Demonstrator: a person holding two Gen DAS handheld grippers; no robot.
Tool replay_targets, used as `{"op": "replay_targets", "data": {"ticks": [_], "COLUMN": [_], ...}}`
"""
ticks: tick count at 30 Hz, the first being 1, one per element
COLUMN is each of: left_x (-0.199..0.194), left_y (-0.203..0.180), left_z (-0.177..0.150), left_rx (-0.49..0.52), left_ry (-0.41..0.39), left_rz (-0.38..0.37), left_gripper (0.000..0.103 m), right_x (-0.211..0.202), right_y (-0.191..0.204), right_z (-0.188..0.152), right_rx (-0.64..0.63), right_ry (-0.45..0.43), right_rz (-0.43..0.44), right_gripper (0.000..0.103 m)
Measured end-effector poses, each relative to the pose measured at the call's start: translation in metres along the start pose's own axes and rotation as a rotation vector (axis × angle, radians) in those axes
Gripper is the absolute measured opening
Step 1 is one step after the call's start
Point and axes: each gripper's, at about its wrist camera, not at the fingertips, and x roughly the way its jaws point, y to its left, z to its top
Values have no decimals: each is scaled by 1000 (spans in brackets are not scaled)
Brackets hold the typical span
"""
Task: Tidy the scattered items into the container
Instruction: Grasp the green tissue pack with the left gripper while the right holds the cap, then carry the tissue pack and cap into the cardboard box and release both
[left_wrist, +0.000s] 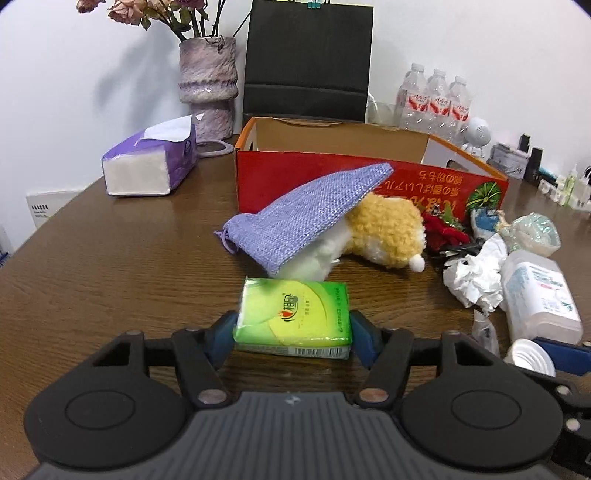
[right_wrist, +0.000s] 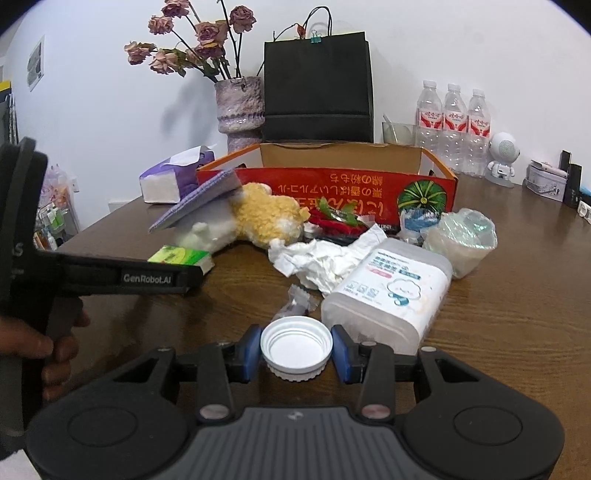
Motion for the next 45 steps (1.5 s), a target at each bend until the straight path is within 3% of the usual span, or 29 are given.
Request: {"op": "replay_targets", "data": {"ticks": [12, 19, 24, 32, 38, 45], "left_x": [-50, -63, -49, 27, 91, 136], "left_y": [5, -7, -23, -31, -35, -34], "left_z": [13, 66, 113, 157, 163, 154], "left_rx": [14, 35, 42, 3, 16, -22], "left_ry": [-128, -243, -296, -204, -101, 16], "left_rz": [-55, -132, -155, -83, 9, 15], "left_gripper": [65, 65, 65, 65, 65, 66], "right_x": [-10, -6, 6, 53, 124, 161], "right_y": [9, -4, -17, -45, -70, -81], "right_z": [38, 91, 131, 176, 184, 172], "right_rx": [-26, -17, -12, 47, 35, 9], "right_ry": [-106, -234, -307, -331, -158, -27], "right_rz": [52, 25, -21, -69, -109, -131], "right_gripper": [39, 39, 39, 39, 39, 39]}}
